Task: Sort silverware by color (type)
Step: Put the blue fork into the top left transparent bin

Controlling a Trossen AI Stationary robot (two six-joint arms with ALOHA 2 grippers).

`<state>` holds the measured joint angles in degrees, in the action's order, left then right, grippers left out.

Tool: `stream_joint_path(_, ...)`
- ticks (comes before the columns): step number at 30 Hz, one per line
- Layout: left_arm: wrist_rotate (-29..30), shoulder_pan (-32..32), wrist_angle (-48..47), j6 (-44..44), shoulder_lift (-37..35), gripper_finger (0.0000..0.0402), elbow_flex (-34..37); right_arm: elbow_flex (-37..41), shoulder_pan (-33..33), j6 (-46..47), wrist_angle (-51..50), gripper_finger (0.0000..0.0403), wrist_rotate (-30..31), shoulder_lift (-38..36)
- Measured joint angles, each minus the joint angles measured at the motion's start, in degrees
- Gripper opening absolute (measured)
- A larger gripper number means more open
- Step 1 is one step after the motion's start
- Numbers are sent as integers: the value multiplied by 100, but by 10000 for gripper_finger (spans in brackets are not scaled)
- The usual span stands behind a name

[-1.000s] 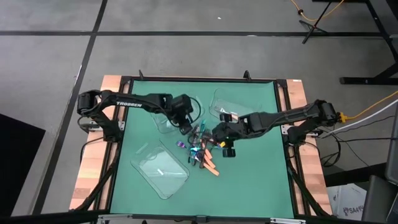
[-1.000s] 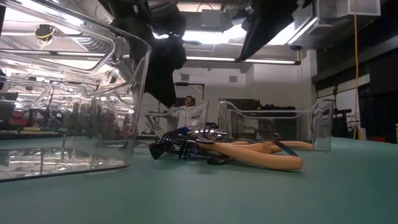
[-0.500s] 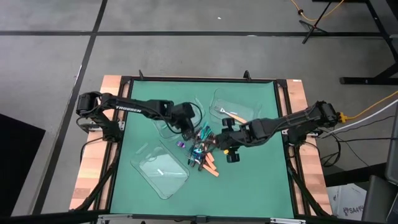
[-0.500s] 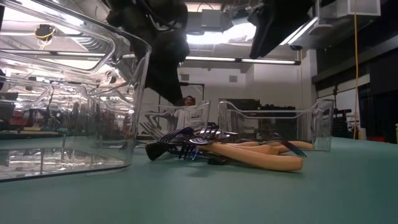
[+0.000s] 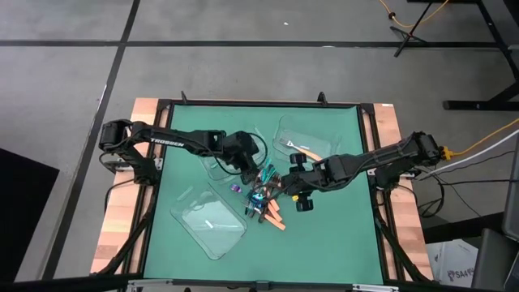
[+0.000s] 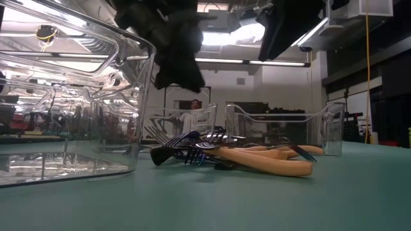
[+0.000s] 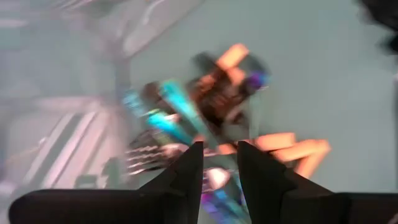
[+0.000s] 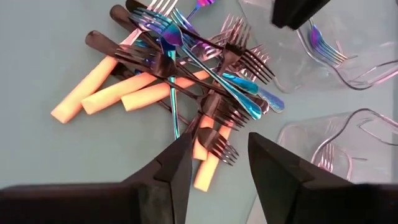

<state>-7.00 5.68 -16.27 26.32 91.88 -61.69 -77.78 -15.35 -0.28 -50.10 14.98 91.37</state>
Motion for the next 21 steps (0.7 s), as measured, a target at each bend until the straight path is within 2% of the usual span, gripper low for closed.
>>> stream_joint_path(10,45,-583,214,101,206,92,0,-2,0,-4,105,145,0,0)
stream_joint_path(21,66,-944,154,1322,555,92,0,-2,0,-13,317,145,-59,0)
